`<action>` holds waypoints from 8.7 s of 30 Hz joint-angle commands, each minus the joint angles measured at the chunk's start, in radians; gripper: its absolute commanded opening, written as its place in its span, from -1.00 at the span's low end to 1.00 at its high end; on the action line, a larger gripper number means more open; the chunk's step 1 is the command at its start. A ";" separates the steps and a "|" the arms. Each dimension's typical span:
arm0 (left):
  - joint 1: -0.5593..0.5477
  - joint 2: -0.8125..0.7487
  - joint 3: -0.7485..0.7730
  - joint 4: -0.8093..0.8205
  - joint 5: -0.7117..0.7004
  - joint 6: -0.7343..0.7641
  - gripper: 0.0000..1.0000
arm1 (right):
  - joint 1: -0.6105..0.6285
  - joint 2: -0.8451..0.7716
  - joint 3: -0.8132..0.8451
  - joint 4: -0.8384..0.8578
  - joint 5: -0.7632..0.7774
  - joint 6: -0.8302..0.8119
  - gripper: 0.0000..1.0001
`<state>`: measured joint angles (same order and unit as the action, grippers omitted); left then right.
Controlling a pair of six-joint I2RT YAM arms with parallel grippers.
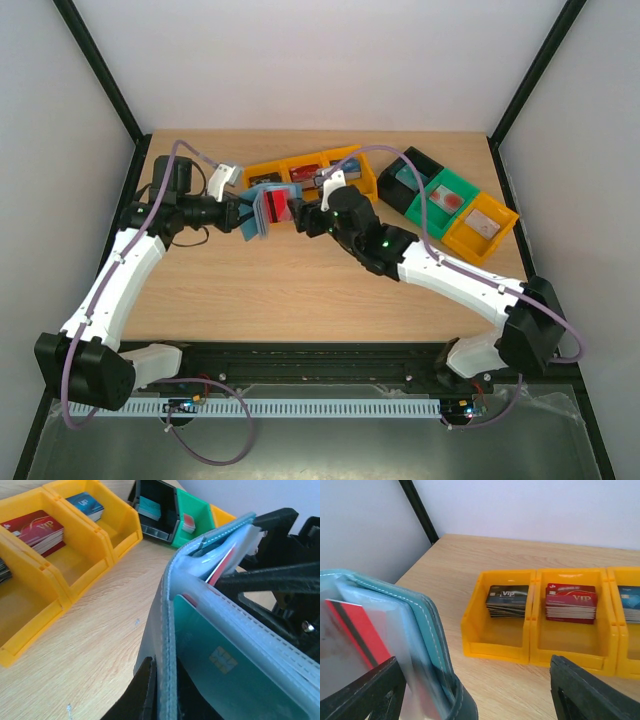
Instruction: Take the credit cards out of the card holder
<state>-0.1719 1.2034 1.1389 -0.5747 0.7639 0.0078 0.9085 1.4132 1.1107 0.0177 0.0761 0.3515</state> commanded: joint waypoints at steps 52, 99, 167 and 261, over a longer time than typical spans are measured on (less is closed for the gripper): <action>0.038 -0.009 -0.045 0.090 0.075 -0.042 0.38 | 0.036 0.032 0.159 -0.109 -0.280 0.085 -0.97; 0.058 -0.023 -0.077 0.175 0.202 -0.142 0.09 | -0.053 0.011 0.082 -0.224 -0.153 0.194 -0.97; -0.772 -0.037 -0.061 0.421 -1.778 1.313 -0.95 | -0.502 -0.316 -0.180 -0.195 -0.587 0.126 -0.97; -1.005 -0.031 -0.696 1.881 -1.280 2.220 -0.95 | -0.314 -0.283 -0.208 0.276 -1.028 0.332 -0.23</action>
<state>-1.1687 1.1667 0.4305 1.2537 -0.5236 2.0850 0.5816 1.1355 0.8906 0.2535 -0.9092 0.6956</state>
